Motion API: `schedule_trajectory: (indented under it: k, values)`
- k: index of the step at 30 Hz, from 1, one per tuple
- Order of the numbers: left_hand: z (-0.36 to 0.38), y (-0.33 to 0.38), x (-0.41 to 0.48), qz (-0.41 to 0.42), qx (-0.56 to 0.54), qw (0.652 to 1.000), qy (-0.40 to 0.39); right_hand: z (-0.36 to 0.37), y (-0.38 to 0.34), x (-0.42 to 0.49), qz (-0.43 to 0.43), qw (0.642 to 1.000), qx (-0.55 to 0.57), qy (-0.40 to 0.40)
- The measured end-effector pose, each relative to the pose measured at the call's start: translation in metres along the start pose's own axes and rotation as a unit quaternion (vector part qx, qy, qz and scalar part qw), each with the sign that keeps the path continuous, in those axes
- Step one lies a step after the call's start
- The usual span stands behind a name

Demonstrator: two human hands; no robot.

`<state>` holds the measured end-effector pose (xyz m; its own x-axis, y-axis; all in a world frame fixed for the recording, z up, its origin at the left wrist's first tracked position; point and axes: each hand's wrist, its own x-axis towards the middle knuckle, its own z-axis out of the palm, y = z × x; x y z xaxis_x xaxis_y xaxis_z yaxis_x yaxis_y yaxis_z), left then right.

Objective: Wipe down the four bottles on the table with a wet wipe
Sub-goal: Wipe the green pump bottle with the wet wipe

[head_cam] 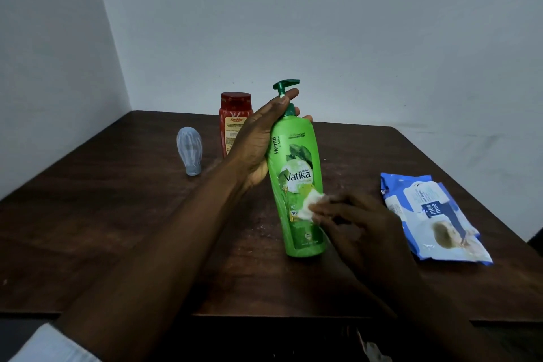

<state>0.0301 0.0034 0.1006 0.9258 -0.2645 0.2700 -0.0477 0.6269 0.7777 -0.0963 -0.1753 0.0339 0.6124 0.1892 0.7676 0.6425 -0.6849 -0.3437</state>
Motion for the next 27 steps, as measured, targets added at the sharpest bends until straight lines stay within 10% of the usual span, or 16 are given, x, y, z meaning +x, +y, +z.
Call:
schedule_trajectory:
  k: [27]
  values:
    - [0.0, 0.019, 0.011, -0.047, 0.02, 0.996, -0.071, 0.009, -0.013, 0.123, -0.032, 0.998, 0.028, 0.045]
